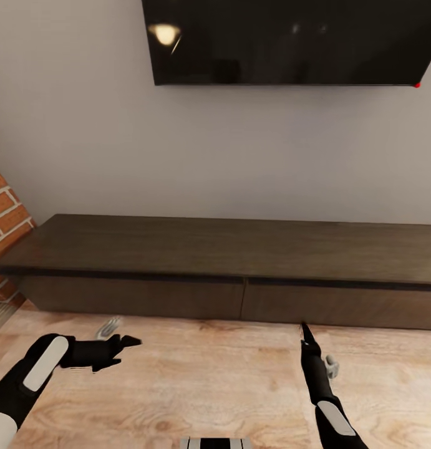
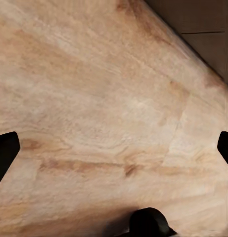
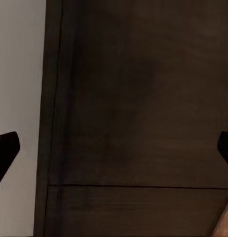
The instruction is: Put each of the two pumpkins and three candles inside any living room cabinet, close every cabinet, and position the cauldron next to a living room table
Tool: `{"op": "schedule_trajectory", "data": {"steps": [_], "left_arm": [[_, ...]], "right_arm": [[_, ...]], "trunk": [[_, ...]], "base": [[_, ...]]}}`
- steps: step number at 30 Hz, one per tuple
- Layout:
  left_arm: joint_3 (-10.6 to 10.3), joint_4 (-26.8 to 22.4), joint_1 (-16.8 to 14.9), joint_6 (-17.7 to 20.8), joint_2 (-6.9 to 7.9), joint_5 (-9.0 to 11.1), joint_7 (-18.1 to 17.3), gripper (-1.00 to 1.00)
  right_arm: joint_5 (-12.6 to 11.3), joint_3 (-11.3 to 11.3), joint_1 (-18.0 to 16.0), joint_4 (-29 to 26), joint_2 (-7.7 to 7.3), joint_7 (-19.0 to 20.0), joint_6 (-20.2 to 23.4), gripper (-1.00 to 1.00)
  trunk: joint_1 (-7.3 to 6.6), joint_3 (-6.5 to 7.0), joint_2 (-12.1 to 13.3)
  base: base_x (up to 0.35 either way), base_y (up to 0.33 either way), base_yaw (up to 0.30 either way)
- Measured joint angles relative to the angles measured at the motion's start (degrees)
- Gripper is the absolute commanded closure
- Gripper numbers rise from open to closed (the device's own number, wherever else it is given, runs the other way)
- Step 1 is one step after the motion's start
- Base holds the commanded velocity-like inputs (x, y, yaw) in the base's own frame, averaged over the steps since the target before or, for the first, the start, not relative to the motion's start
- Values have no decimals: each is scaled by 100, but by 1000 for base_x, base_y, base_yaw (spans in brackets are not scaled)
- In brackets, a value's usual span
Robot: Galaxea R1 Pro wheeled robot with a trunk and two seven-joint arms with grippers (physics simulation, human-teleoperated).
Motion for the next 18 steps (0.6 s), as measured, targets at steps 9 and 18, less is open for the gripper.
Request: {"op": "schedule_trajectory", "data": {"steps": [9,18], "left_arm": [[-593,12,5,0,24,52,-549,-100],[-639,10,13,0,11,54,-560,-100]], "right_arm": [[-32,-212,1,3,1,251,251,-100],[-29,-221,1,11,0,266,256,-100]], "trunk": [[0,0,0],[0,0,0]], "base": [[180,0,0],[140,0,0]]}}
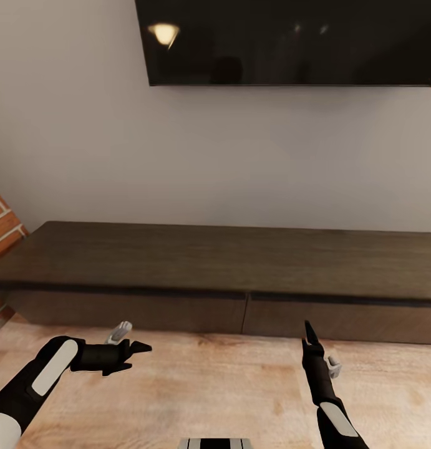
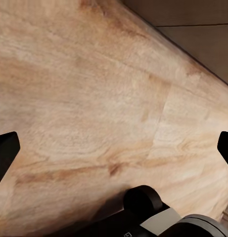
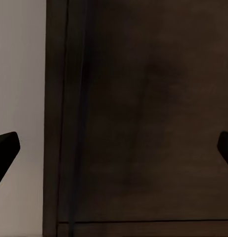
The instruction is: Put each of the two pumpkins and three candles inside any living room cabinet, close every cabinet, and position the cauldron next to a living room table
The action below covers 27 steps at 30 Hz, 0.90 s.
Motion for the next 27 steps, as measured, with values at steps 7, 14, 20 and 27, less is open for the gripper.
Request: {"op": "schedule_trajectory", "data": {"steps": [7,14,20,27], "left_arm": [[3,2,1,0,-14,-1,0,-100],[4,1,1,0,-15,-3,0,-100],[6,1,1,0,-16,-3,0,-100],[10,-1,1,0,-11,3,0,-100]], "right_arm": [[1,-3,0,1,1,4,-8,-100],[1,-4,0,1,0,2,-9,-100],[1,1,0,1,0,6,-9,-100],[1,39,-2,1,0,11,-2,-100]], "trunk": [[0,0,0],[0,0,0],[0,0,0],[0,0,0]], "base": [[158,0,0],[128,1,0],[147,26,0],[57,14,0]]}}
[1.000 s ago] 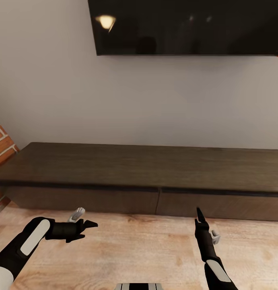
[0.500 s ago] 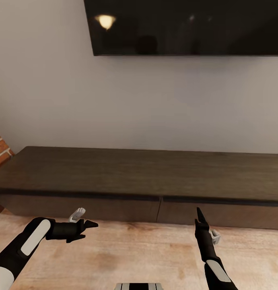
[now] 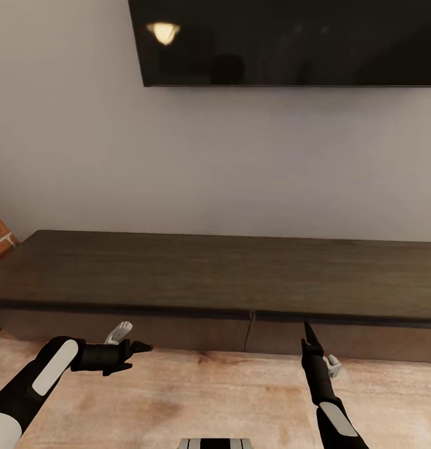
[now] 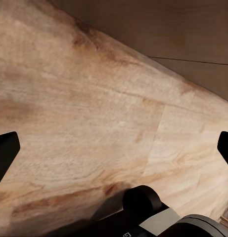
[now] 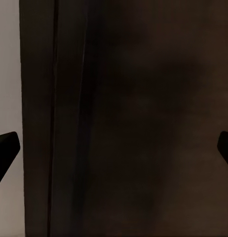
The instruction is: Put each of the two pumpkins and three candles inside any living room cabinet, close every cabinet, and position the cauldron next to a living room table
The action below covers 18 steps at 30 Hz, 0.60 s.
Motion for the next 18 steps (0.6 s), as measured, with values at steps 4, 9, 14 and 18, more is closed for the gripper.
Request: {"op": "schedule_trajectory", "data": {"steps": [4,9,14,18], "left_arm": [[-2,-1,0,0,-1,2,0,-100],[2,-1,0,0,-2,3,0,-100],[3,3,0,0,-1,2,0,-100],[4,-1,1,0,-1,3,1,-100]], "right_arm": [[0,12,1,0,4,-2,3,-100],[4,18,2,0,8,-3,6,-100],[5,19,1,0,9,-5,4,-100],[4,21,76,-13,9,70,-7,-100]], "trunk": [[0,0,0],[0,0,0],[0,0,0],[-1,-1,-1]], "base": [[106,32,0],[19,6,0],[103,1,0],[77,0,0]]}}
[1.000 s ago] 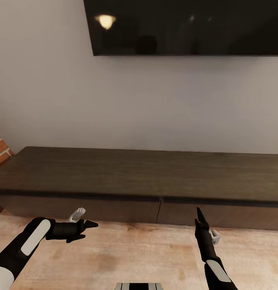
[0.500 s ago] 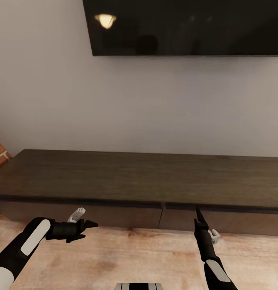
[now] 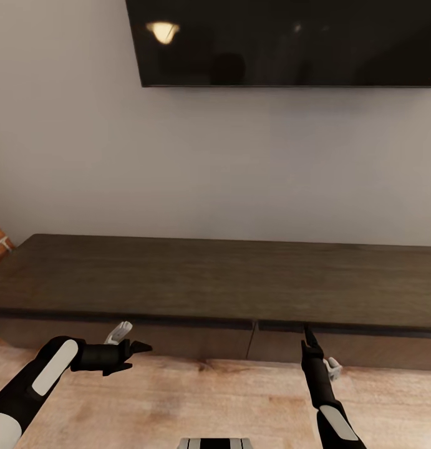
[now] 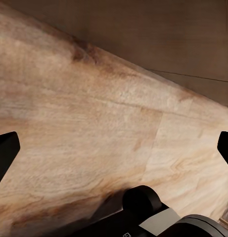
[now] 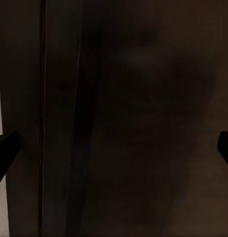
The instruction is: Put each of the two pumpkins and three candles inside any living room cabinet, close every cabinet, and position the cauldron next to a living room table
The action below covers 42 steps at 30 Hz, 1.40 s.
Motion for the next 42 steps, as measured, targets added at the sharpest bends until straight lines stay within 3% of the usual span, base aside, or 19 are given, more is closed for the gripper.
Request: {"op": "schedule_trajectory", "data": {"steps": [9,10,42], "left_arm": [[0,1,0,0,3,0,0,-100],[0,1,0,0,4,0,0,-100],[-2,9,-2,0,-4,0,-2,-100]], "right_arm": [[0,-6,15,6,0,-21,2,-100],[1,-7,14,6,0,-20,3,100],[26,22,-77,-101,9,2,6,100]], "trunk": [[0,0,0],[0,0,0],[0,2,0]], "base": [[8,0,0],[0,0,0],[-27,0,0]]}}
